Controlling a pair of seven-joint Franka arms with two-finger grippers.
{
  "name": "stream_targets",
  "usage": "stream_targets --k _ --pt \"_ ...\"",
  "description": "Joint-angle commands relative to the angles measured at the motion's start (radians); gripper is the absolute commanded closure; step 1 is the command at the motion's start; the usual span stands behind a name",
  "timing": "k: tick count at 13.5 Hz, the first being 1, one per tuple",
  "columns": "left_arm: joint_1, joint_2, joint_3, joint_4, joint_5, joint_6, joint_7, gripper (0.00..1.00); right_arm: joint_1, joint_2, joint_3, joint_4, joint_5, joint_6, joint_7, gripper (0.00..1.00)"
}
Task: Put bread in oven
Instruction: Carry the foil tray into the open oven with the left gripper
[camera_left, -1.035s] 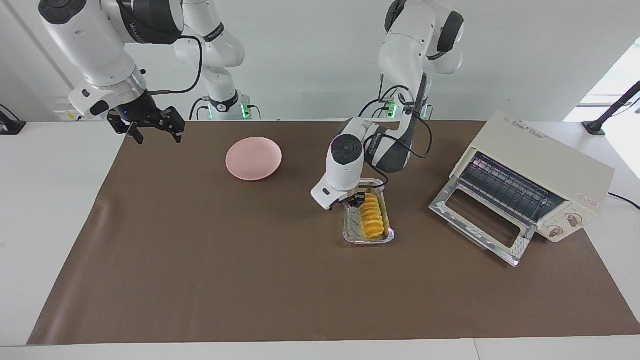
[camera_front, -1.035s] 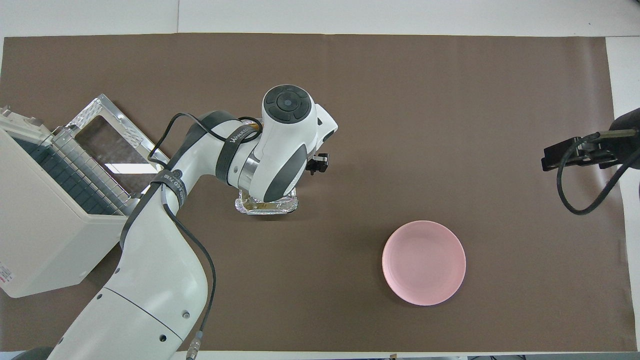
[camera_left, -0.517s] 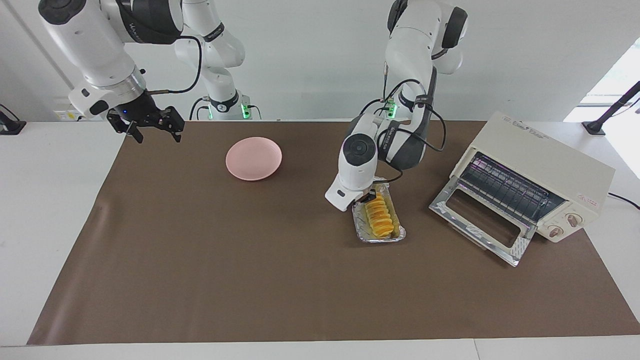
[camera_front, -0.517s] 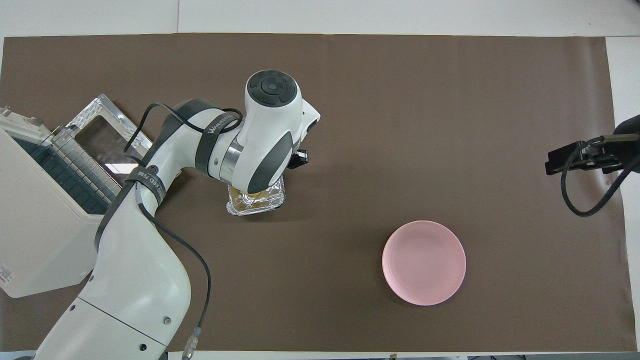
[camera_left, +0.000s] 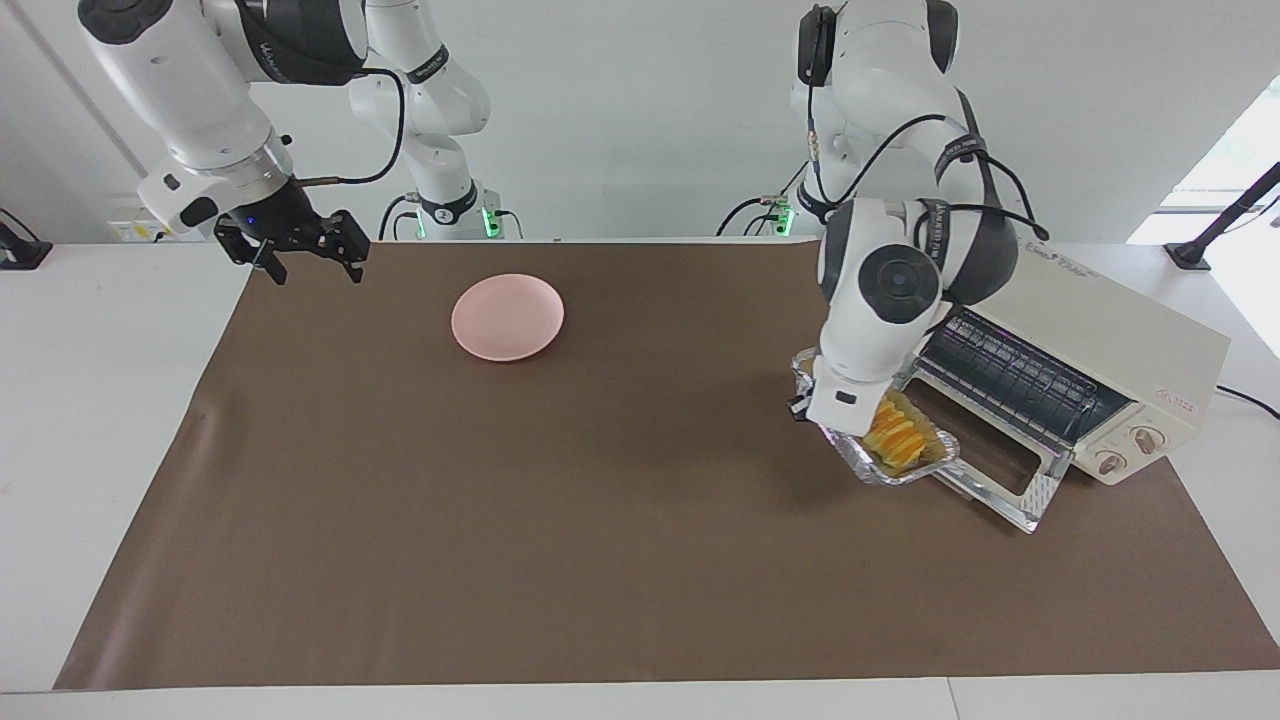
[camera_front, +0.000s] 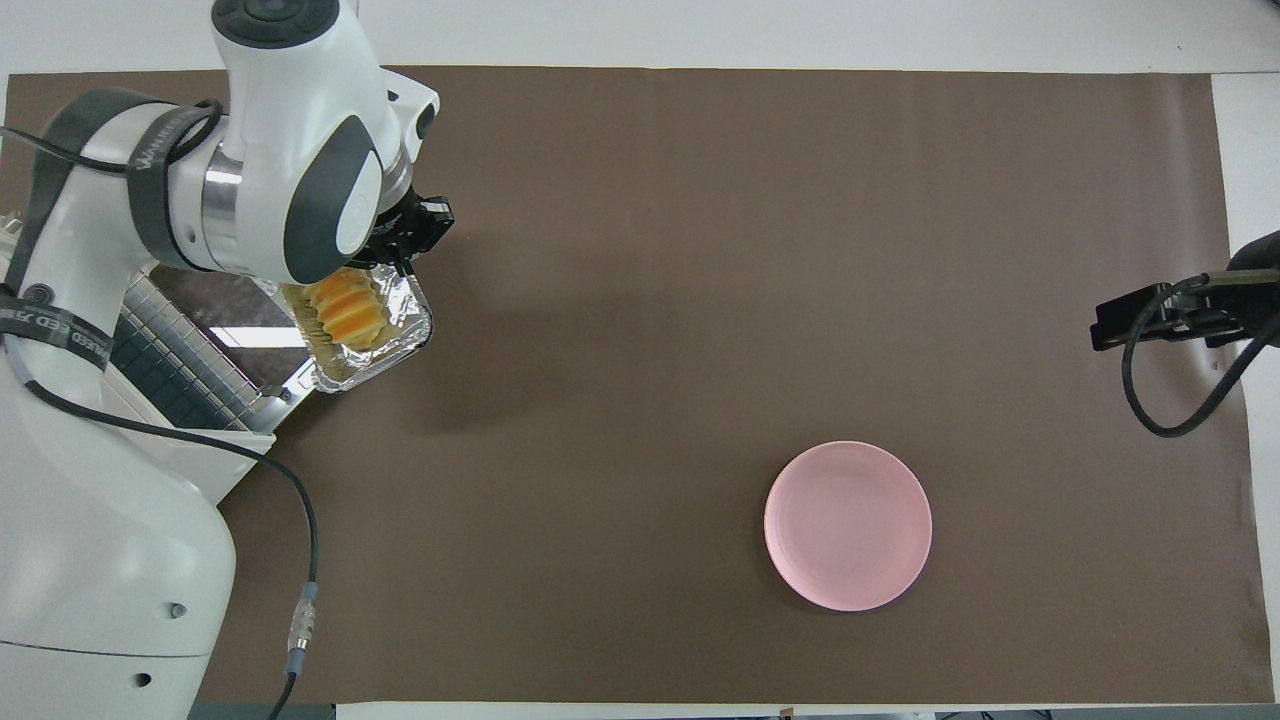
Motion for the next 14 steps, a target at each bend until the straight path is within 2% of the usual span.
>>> stream_targets --k 1,3,7,14 --pt "0.029 -0.007 0.051 -0.005 -0.018 -0.052 -0.044 1.0 -0.01 -0.021 0.01 -0.022 -0.006 -0.001 0.01 0.0" --pt "0.093 -0.007 0.051 -0.007 -0.017 -0.071 -0.039 1.0 -0.01 -0.021 0.01 -0.022 -0.006 -0.001 0.01 0.0" --pt "0.181 -0.038 0.052 -0.079 -0.012 -0.058 -0.033 1.0 -0.01 -0.021 0.01 -0.022 -0.006 -0.001 0.01 0.0" --pt "0.238 -0.064 0.068 -0.154 0.038 -0.052 0.028 1.0 -0.01 -0.021 0.01 -0.022 -0.006 -0.001 0.01 0.0"
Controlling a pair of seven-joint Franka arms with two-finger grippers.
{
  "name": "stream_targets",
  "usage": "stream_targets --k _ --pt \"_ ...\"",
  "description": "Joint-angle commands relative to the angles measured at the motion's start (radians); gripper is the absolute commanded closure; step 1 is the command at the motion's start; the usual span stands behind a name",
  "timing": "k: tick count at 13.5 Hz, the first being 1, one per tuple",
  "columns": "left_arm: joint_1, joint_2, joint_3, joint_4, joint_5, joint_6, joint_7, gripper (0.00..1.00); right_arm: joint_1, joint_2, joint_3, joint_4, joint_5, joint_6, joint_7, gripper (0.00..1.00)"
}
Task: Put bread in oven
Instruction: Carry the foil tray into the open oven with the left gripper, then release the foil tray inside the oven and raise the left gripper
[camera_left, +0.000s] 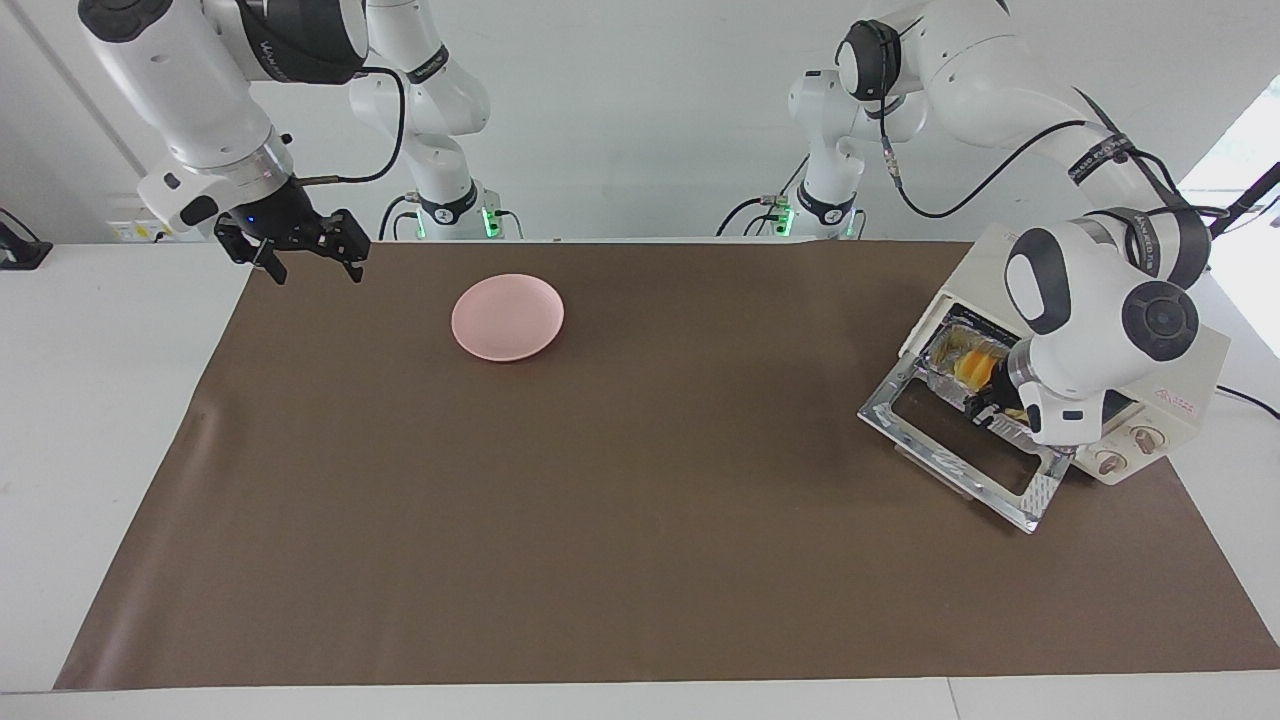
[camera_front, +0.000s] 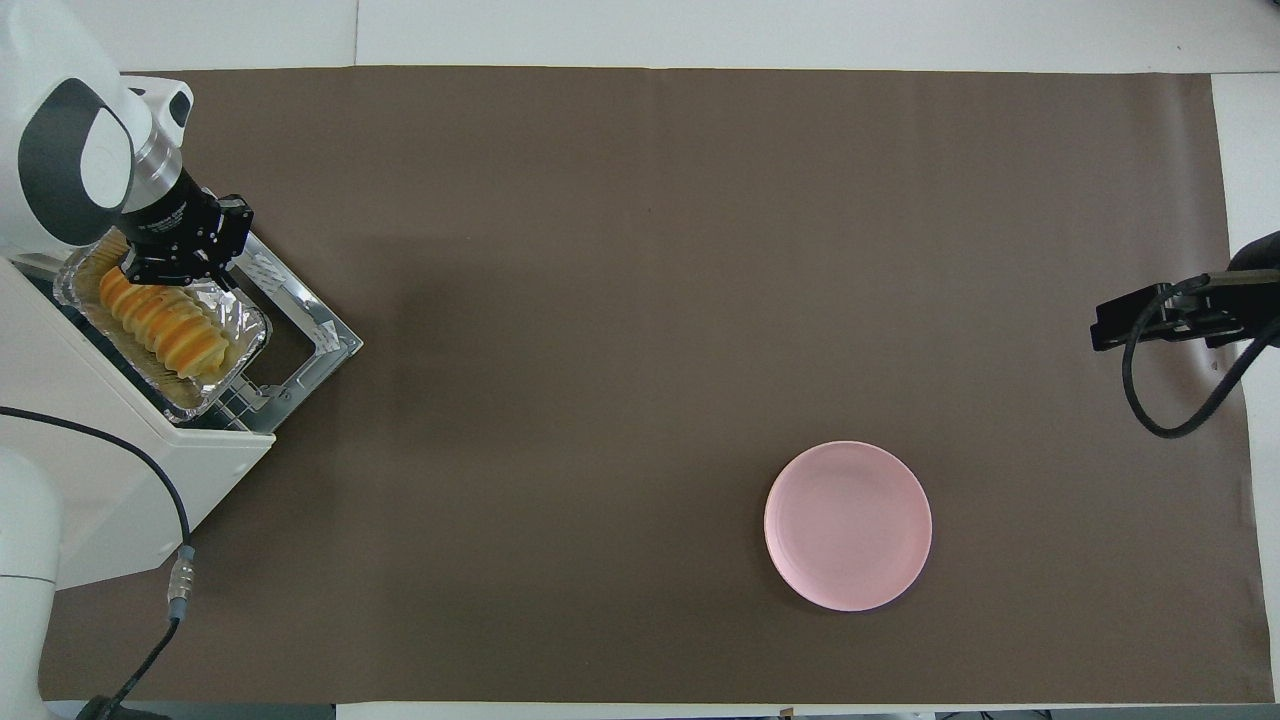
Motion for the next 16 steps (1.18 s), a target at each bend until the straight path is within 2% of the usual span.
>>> stream_targets --k 1,7,11,12,13,16 --pt "-0.008 -0.057 0.003 -0.084 0.04 -0.001 0.012 1.0 -0.01 -0.021 0.01 -0.022 -0.006 -0.001 0.01 0.0" --pt "-0.006 -0.114 0.007 -0.218 0.108 0.067 0.009 1.0 -0.01 -0.021 0.01 -0.022 -0.006 -0.001 0.01 0.0" --pt "-0.004 -0.123 0.006 -0.236 0.123 0.105 0.023 1.0 -0.01 -0.021 0.01 -0.022 -0.006 -0.001 0.01 0.0" --pt "-0.004 -0.126 0.006 -0.241 0.123 0.107 0.051 0.47 -0.01 -0.021 0.01 -0.022 -0.006 -0.001 0.01 0.0" --pt "-0.004 -0.125 0.006 -0.239 0.123 0.108 0.08 0.0 -0.01 -0.021 0.01 -0.022 -0.006 -0.001 0.01 0.0" --pt "-0.006 -0.125 0.006 -0.197 0.123 0.119 0.182 0.0 -0.01 -0.021 0.01 -0.022 -0.006 -0.001 0.01 0.0"
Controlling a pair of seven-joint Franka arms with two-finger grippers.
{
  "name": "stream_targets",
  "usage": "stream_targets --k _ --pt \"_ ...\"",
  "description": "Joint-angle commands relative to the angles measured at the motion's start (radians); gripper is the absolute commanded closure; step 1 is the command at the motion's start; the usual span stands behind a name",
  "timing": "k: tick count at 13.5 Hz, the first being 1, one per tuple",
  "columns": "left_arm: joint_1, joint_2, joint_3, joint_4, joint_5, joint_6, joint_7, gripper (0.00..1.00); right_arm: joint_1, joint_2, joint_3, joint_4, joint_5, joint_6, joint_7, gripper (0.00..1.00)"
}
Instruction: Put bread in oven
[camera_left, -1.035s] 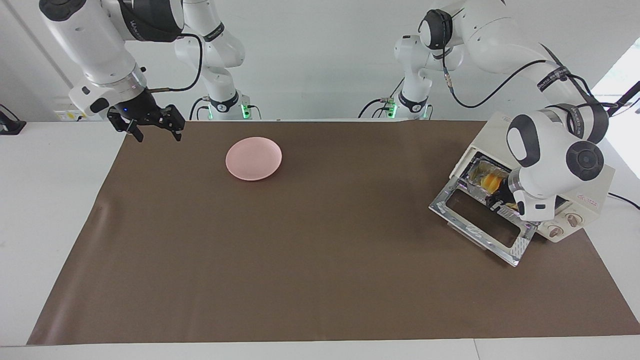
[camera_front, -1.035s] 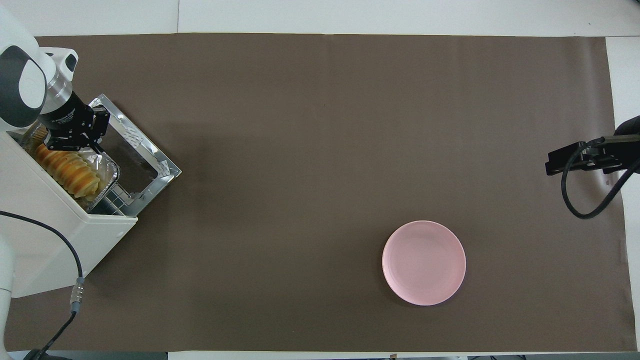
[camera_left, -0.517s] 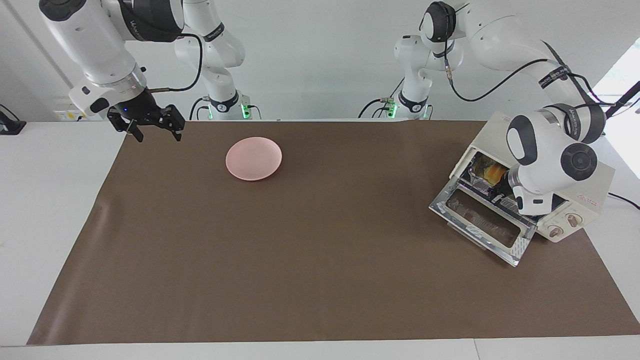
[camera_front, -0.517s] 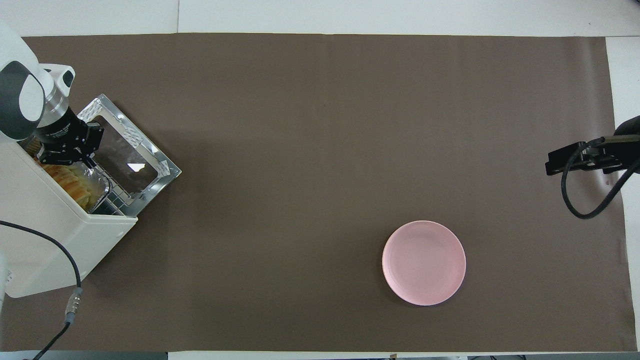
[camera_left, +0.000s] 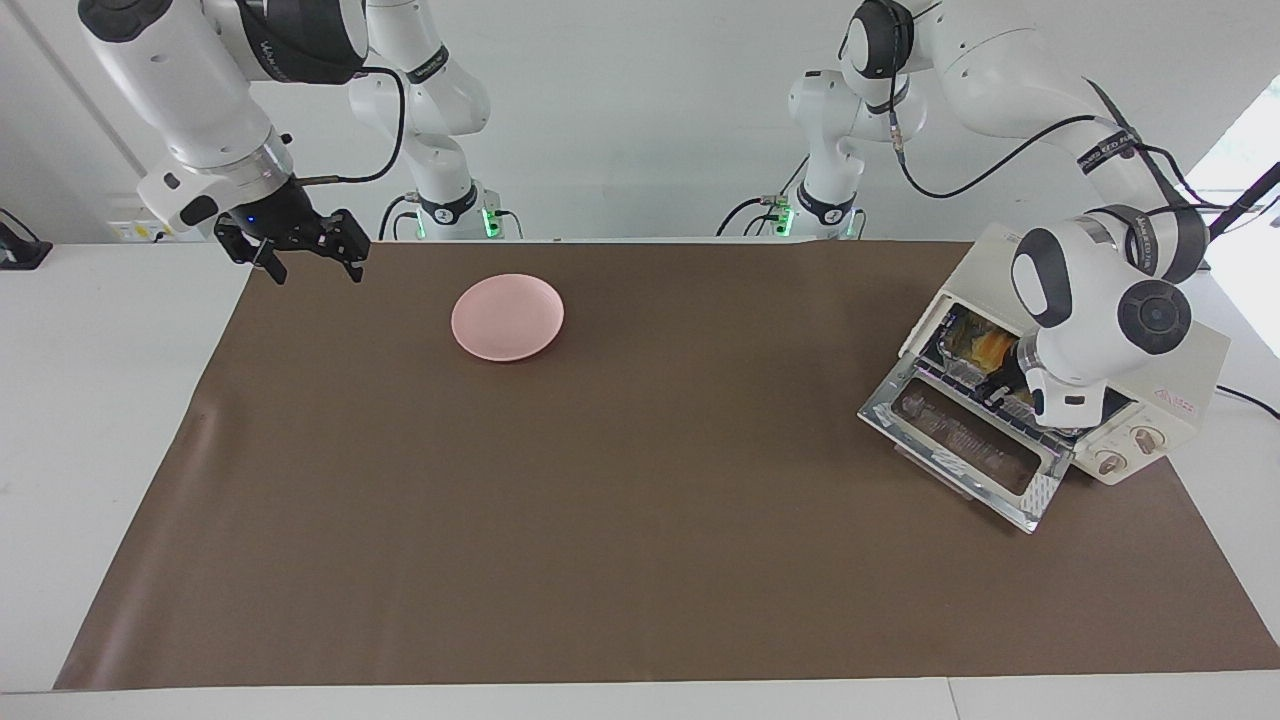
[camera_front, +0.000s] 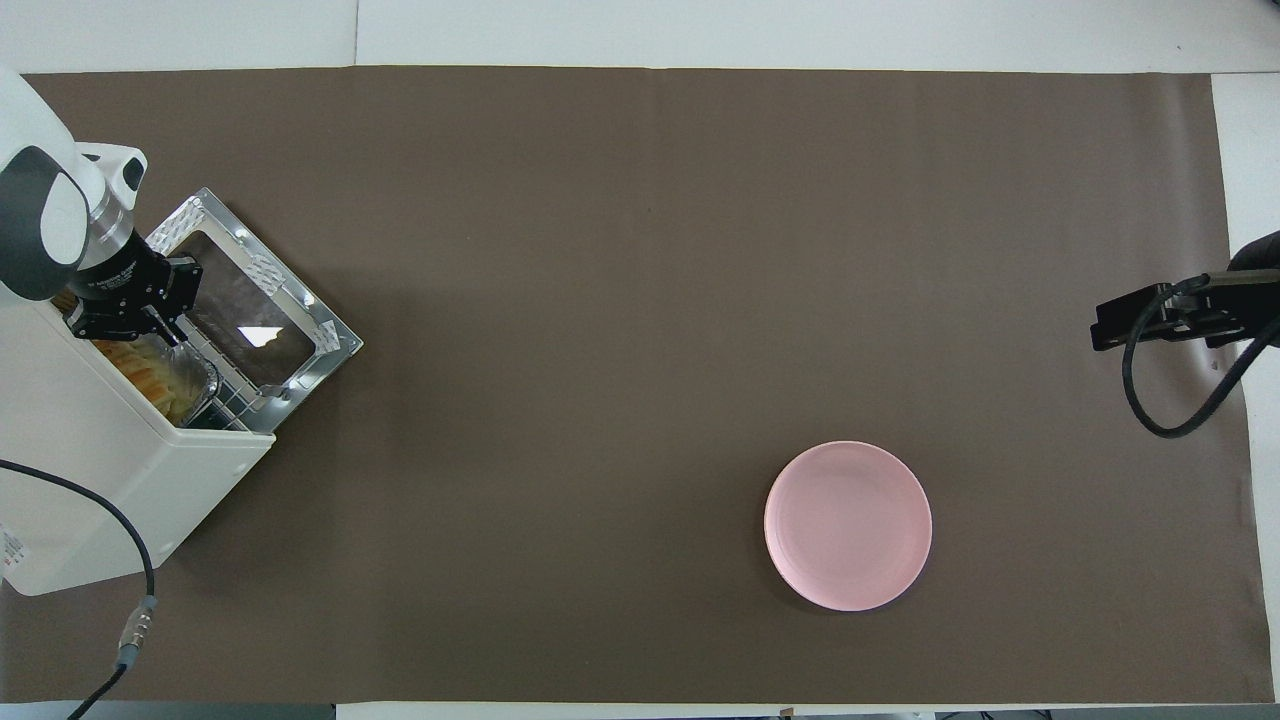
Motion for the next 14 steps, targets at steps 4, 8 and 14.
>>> stream_targets --k 4,8,14 --pt "-0.017 -0.058 0.003 0.097 0.012 0.032 0.186 0.0 -0.01 -0.021 0.01 -0.022 -0.006 -0.001 0.01 0.0" --pt "-0.017 -0.172 0.0 0.089 0.014 0.005 0.405 0.0 -0.01 -0.021 0.01 -0.022 -0.006 -0.001 0.01 0.0" --pt "-0.025 -0.399 -0.006 -0.004 0.015 -0.25 0.624 0.0 -0.01 -0.021 0.01 -0.022 -0.006 -0.001 0.01 0.0"
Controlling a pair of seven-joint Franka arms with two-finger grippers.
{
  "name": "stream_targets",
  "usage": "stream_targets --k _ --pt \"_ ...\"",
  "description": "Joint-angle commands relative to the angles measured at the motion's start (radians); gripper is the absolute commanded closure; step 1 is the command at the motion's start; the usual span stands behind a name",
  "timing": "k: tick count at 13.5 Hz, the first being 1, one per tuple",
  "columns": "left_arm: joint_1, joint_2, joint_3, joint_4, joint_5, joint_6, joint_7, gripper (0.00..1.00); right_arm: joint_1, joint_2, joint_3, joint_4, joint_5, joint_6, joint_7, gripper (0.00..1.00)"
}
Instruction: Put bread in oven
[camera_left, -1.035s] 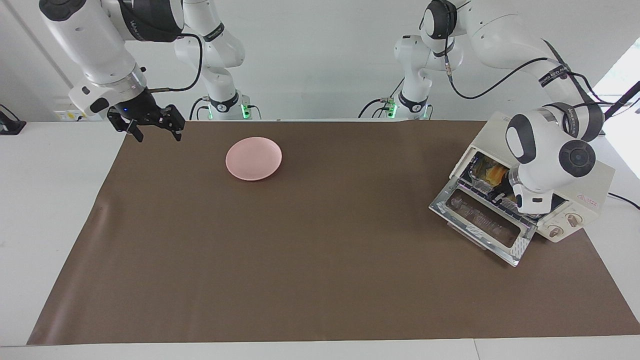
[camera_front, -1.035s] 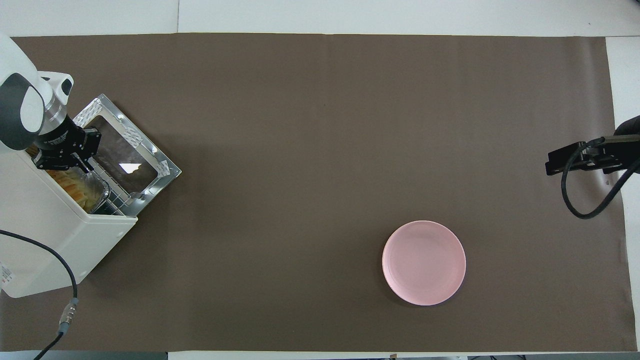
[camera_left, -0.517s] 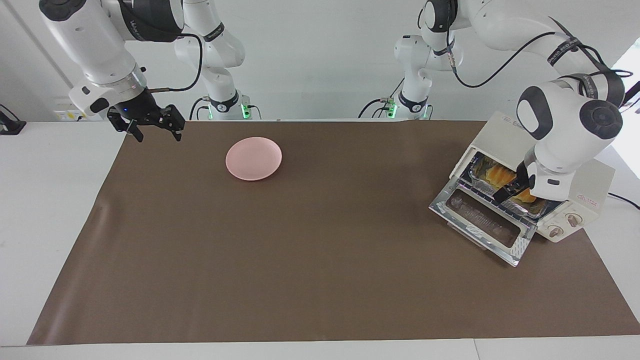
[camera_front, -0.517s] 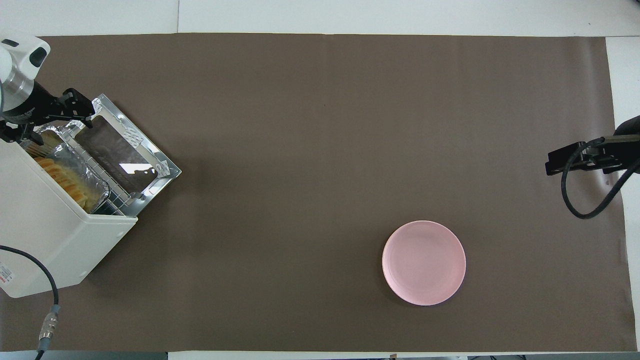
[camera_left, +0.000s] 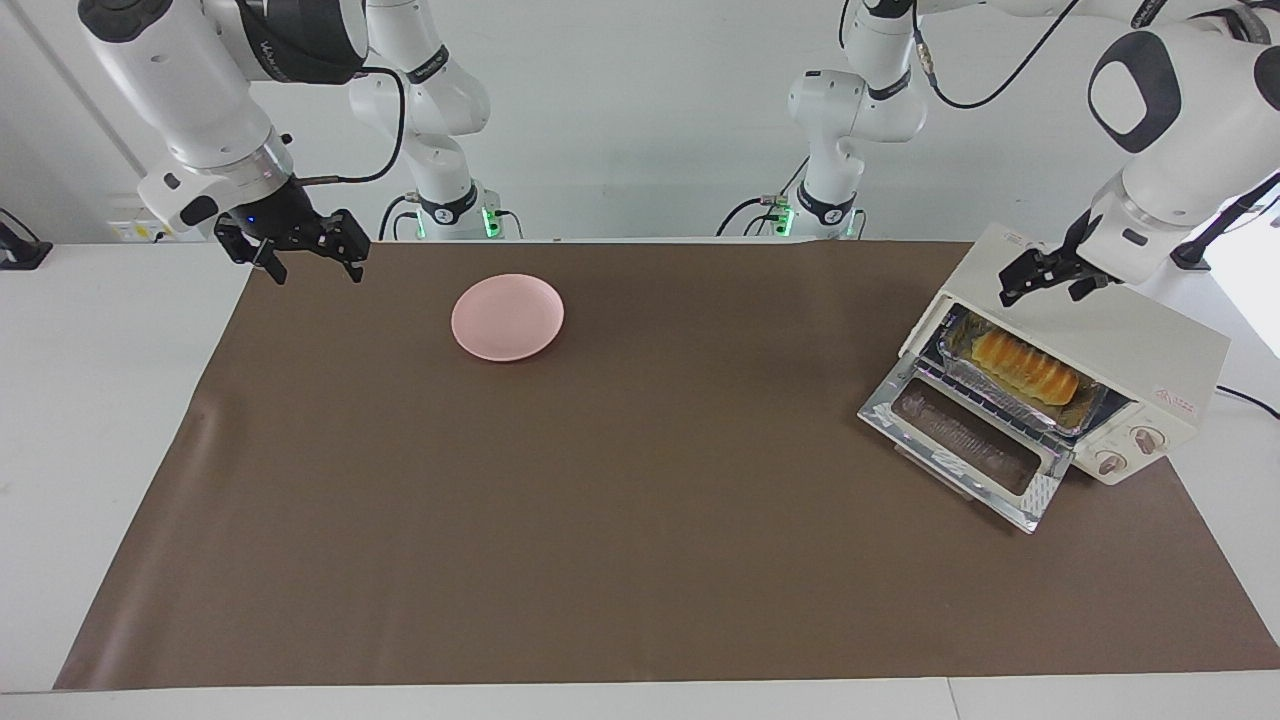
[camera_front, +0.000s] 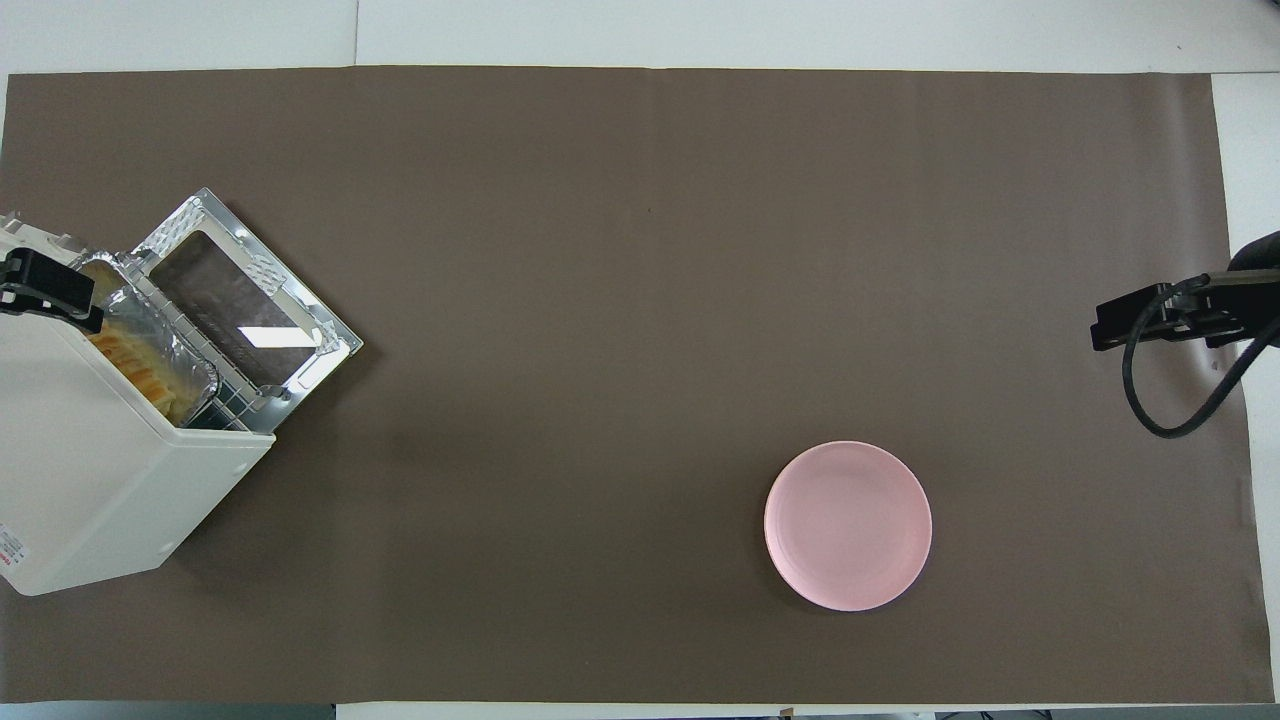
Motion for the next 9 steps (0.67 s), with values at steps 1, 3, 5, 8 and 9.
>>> stream_targets --k 1,3,5,8,9 --pt "-0.019 -0.132 -0.011 -0.117 0.016 -0.023 0.024 0.0 -0.01 -0.021 0.01 -0.022 -0.006 -0.001 0.01 0.0" --pt "0.025 -0.188 -0.107 -0.154 0.024 -0.033 0.022 0.0 -0.01 -0.021 0.01 -0.022 -0.006 -0.001 0.01 0.0" --pt "0.082 -0.214 -0.19 -0.16 0.024 -0.078 0.013 0.0 -0.01 -0.021 0.01 -0.022 -0.006 -0.001 0.01 0.0" --pt "0.106 -0.261 -0.236 -0.221 0.024 -0.064 0.009 0.0 -0.01 -0.021 0.01 -0.022 -0.006 -0.001 0.01 0.0" --pt "0.132 -0.251 -0.252 -0.214 0.024 -0.028 0.009 0.0 -0.01 -0.021 0.01 -0.022 -0.006 -0.001 0.01 0.0"
